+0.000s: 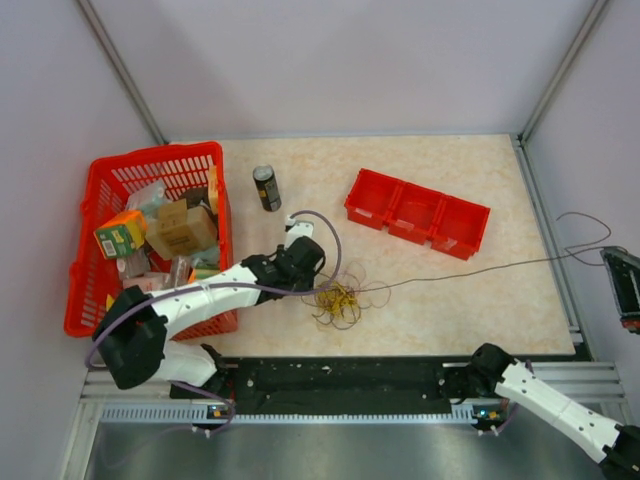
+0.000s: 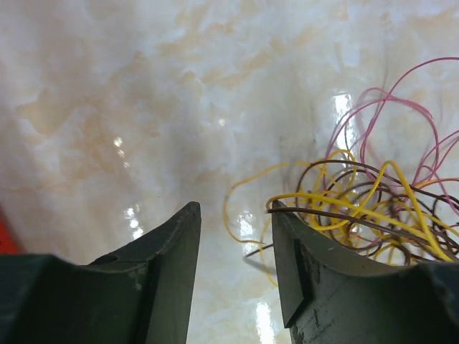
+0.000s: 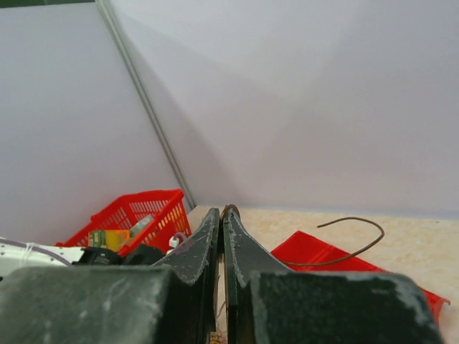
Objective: Untangle the cables
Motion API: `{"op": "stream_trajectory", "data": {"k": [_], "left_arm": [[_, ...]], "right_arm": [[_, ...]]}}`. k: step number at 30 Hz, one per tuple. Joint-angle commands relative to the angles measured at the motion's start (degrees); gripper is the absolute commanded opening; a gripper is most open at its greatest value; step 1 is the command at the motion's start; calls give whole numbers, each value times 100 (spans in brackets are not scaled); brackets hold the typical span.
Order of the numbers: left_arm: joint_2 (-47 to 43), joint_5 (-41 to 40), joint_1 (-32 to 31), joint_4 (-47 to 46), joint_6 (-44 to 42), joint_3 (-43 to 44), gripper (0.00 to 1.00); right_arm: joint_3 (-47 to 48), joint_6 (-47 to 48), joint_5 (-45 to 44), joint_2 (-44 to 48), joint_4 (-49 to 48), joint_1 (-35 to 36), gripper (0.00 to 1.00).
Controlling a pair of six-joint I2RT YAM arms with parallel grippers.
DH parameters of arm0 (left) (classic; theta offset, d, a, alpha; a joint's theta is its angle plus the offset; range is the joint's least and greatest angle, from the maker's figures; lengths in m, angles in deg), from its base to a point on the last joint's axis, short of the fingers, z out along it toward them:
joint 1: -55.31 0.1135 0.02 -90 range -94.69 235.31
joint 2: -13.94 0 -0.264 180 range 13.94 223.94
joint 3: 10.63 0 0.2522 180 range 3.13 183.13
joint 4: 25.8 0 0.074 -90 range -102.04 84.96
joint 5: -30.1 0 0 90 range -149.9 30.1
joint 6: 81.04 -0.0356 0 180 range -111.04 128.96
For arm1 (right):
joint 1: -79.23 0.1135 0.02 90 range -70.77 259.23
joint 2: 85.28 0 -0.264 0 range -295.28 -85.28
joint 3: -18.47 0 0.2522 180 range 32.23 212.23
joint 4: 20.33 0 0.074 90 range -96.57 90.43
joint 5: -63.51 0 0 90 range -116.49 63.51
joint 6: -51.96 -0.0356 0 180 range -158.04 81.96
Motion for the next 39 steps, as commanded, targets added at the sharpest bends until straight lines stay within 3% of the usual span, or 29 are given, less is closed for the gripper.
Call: {"op": "stream_trajectory", "data": {"k": [1, 6, 8, 13, 14, 17, 20, 23, 33, 35, 37, 38, 39], "left_arm": [[-392, -341, 334, 282, -423, 406, 47], [-761, -95, 730, 195, -766, 379, 21], [-998, 193, 739, 116, -889, 441, 3], [-1534, 1693, 739, -366, -1301, 520, 0], [-1579, 2124, 730, -524, -1381, 520, 4], [-1501, 3374, 582, -858, -1067, 529, 43], [-1141, 3246, -120, -1280, -855, 511, 69], [-335, 3472, -499, -1956, -452, 590, 76], [2620, 4202, -992, -2845, -135, 2232, 76], [3060, 4291, -1010, -3021, 58, 2487, 73], [3403, 4143, -1010, -2900, 51, 2795, 60], [3448, 3924, -1010, -2725, -19, 2927, 48], [3457, 3565, -993, -2593, -115, 2972, 27]], "right_arm": [[862, 450, -272, -122, 166, 45, 0], [1285, 547, 105, -394, 34, 45, 0], [1181, 433, 141, -473, -10, 37, 0], [390, 64, 474, -815, -177, 37, 0], [223, -24, 536, -912, -177, 37, 0], [-251, -296, 694, -1141, -177, 45, 0], [-586, -464, 817, -1203, -203, 45, 0], [-710, -508, 809, -1098, -203, 37, 0], [-596, -657, 694, -561, 139, 37, 0], [-622, -692, 651, -491, 209, 45, 0], [-631, -736, 650, -438, 245, 37, 0], [-631, -745, 659, -421, 254, 37, 0], [-622, -754, 668, -412, 280, 37, 0]]}}
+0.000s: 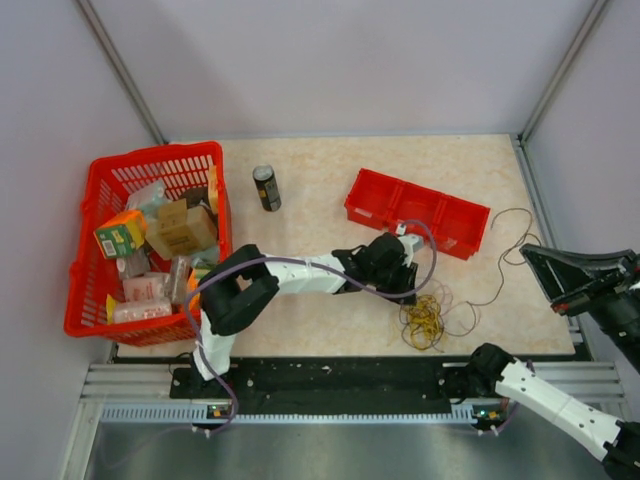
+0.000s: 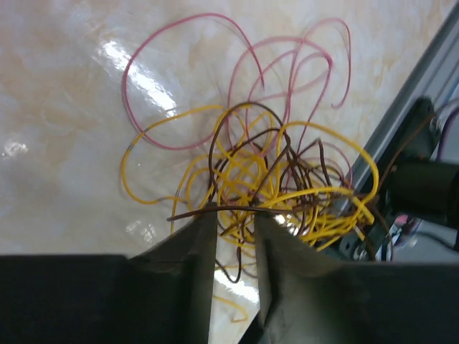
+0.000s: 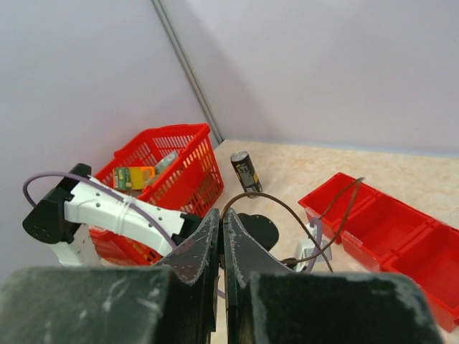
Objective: Untangle the cables
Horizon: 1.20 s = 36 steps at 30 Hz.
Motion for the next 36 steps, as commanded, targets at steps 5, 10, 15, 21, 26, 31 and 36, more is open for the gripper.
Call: {"op": "stream_trajectory", "data": {"k": [5, 10, 15, 21, 26, 31, 36], "left_arm": [[-1377, -3379, 420, 1888, -244, 137, 0], [-3890, -4546, 1368, 2832, -752, -978, 0], [-5291, -4728, 2214, 3358, -1123, -1639, 0], [-5565, -4747, 2522, 3578, -1132, -1772, 0], [-5398, -5063, 2619, 3833, -983, -1543, 0], [-5530, -5080, 2654, 3737, -1132, -1517, 0], [-5591, -5527, 2681, 4166, -1079, -1219, 0]], "right_arm": [[426, 66, -507, -86, 307, 39, 0], [1147, 671, -1639, -253, 307, 39, 0], [1727, 1682, -2617, -175, -78, 39, 0], [1921, 2053, -2390, -385, -203, 48, 0], [2000, 2036, -2872, -263, -194, 48, 0], [1596, 1789, -2092, -340, -441, 56, 0], [1078, 1481, -2309, -648, -326, 56, 0]]}}
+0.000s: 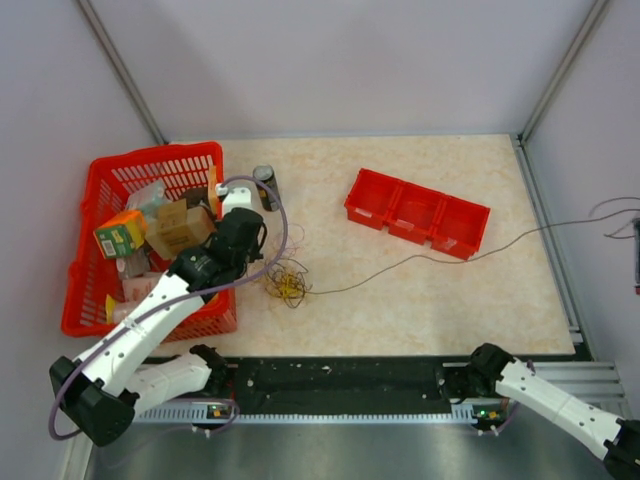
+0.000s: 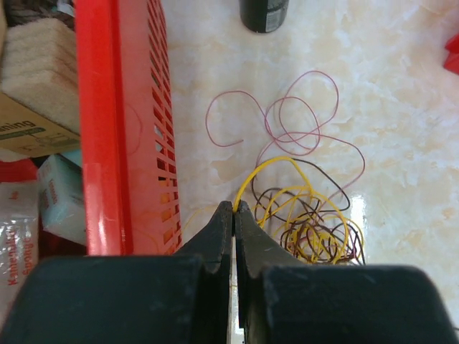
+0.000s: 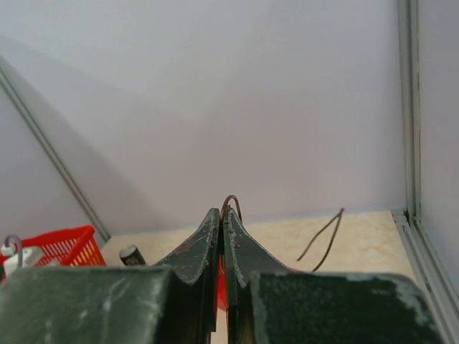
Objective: Untangle the cables
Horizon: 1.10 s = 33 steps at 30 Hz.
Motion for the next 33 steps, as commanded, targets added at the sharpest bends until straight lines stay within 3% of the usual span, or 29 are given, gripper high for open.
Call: {"op": "stream_trajectory", "data": {"k": [1, 4, 7, 10, 15, 17, 20, 23, 25, 29, 33], "left_arm": [[-289, -975, 104, 458, -135, 495, 0], [-438, -1575, 191, 546, -328, 680, 0], [-552, -1690, 209, 599, -364, 838, 0], [-702, -1472, 218, 495, -363, 926, 0], [-948, 522, 227, -393, -610, 1005, 0], [-931, 709, 218, -403, -583, 1373, 0], [-808, 727, 209, -148, -828, 2338, 0], [-685, 1384, 218, -60, -1023, 3236, 0], [-623, 1850, 209, -69, -901, 3387, 0], [-597, 2520, 218, -244, -514, 2783, 0], [-649, 2406, 209, -411, -258, 1624, 0]], "right_arm": [[-173, -97, -328, -579, 181, 54, 0], [424, 375, -1630, -397, 218, 54, 0], [776, 1010, -1292, 61, -537, 63, 0], [1234, 1056, -1080, 9, -328, 124, 0], [173, 222, 369, -315, 59, 151, 0], [-179, 238, 442, -491, 173, 151, 0], [-601, 151, -111, -483, 218, 151, 0], [-1215, -498, 799, -518, 165, 151, 0], [-1647, -964, 1484, -728, -62, 142, 0], [-1956, -1440, 2742, -1246, -686, 151, 0], [-1421, -1406, 3061, -1660, -776, 160, 0]]}}
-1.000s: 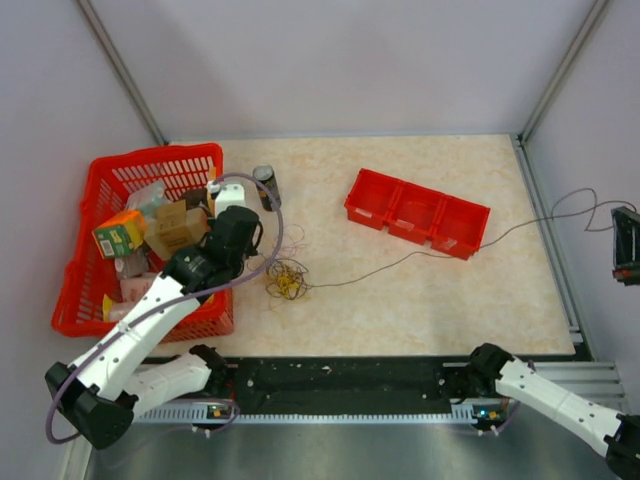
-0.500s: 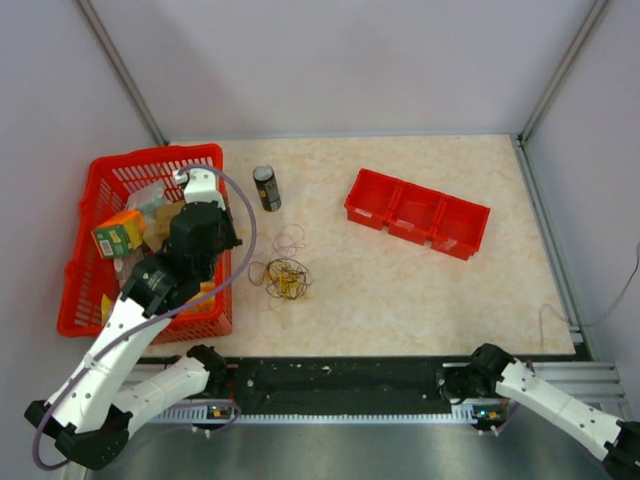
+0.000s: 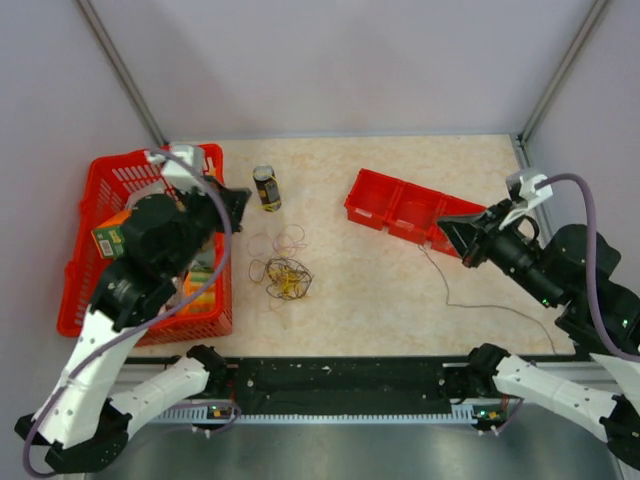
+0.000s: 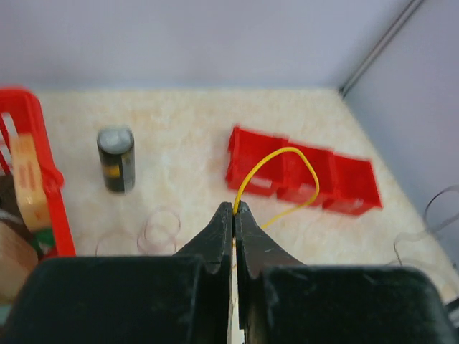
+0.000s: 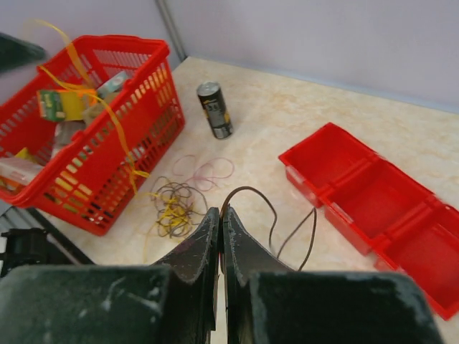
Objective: Untangle the cables
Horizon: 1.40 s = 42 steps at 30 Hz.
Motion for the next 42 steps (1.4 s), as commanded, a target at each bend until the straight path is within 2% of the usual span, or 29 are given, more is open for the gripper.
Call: {"op": "stream_trajectory", "data": {"k": [1, 4, 7, 10, 12, 13, 14, 16, 17, 18, 22, 24, 25, 27, 30, 32, 37, 42], "left_arm": [[223, 297, 4, -20, 319, -1248, 0], [310, 113, -5, -100, 363, -1934, 0], [442, 42, 4, -108, 354, -2339, 0], [486, 155, 4, -100, 231, -2480, 0], [469, 261, -5, -126, 117, -2507, 1], [460, 322, -14, -135, 65, -2507, 15], [451, 358, 4, -126, 38, -2498, 37], [416, 515, -5, -152, 20, -2455, 75], [364, 655, -5, -178, 29, -2428, 91], [294, 883, -5, -231, 46, -2384, 98], [-93, 2113, -5, -634, 108, -2278, 98], [-243, 2868, -49, -1090, 152, -2357, 84], [-278, 3254, -136, -1458, 248, -2471, 80], [-313, 3714, -513, -2459, 467, -2760, 80], [-209, 2989, -1830, -3611, 189, -3060, 98], [45, 2766, -2324, -4157, -102, -3140, 99], [1160, 3002, -2545, -4590, -68, -2728, 99], [1865, 3241, -2861, -5249, 90, -2455, 97]], "right_arm": [[656, -282, 742, -222, -568, 74, 0], [421, -378, 461, -197, -375, 66, 0], [-790, -930, 233, 75, -365, 74, 0], [-1906, -1861, -66, 295, -216, 66, 0], [-2426, -2372, 72, 375, -295, 66, 0], [-2593, -2461, 378, 314, -530, 57, 0], [-2656, -2436, 790, 226, -802, 66, 0], [-2526, -2418, 1241, -28, -1278, 66, 0], [-2368, -2331, 1477, -169, -1401, 66, 0], [-2132, -2234, 1497, -274, -1420, 57, 0], [-1384, -2031, 1541, -486, -1420, 66, 0], [-1128, -2066, 1707, -548, -1429, 66, 0], [-1075, -2171, 1787, -557, -1455, 66, 0], [-1040, -2355, 1953, -531, -1569, 66, 0], [-1048, -2584, 2235, -460, -1789, 66, 0], [-1040, -2655, 2314, -390, -1842, 66, 0], [-1031, -2769, 2481, -267, -1868, 66, 0], [-1171, -2857, 2508, -144, -1930, 66, 0]]}}
